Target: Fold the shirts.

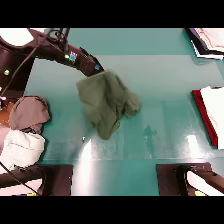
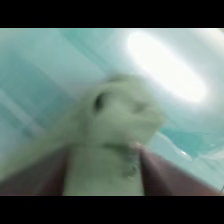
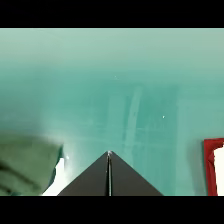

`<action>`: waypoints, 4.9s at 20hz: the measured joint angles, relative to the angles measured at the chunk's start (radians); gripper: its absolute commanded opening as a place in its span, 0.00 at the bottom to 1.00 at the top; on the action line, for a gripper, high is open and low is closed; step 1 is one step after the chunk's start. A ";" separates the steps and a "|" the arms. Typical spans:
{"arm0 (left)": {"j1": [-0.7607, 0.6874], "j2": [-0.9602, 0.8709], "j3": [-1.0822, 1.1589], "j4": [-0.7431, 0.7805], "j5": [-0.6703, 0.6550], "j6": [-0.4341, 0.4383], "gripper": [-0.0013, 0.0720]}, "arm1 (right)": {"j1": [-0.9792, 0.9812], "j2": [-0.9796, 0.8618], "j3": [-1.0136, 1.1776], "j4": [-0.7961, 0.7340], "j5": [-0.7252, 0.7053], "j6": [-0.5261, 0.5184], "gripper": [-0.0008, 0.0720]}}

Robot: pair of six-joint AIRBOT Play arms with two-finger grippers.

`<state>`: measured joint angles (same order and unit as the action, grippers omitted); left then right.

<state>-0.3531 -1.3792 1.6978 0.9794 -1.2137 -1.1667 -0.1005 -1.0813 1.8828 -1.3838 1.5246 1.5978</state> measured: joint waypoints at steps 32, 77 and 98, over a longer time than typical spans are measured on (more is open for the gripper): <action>0.114 0.122 -0.686 -0.218 0.043 -0.012 0.05 | 0.122 -0.078 -0.099 0.005 0.066 0.001 0.04; 0.353 0.262 -0.055 0.011 -0.241 -0.086 0.05 | 0.512 -0.522 -0.560 0.164 -0.585 -0.275 0.77; 0.353 0.298 0.358 -0.032 -0.273 -0.130 0.05 | 0.448 -0.080 0.116 -0.294 -0.264 -0.183 0.04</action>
<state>0.0002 -1.0813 2.0556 0.9470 -1.4864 -1.2964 0.3477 -1.1610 1.9984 -1.6783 1.2606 1.4151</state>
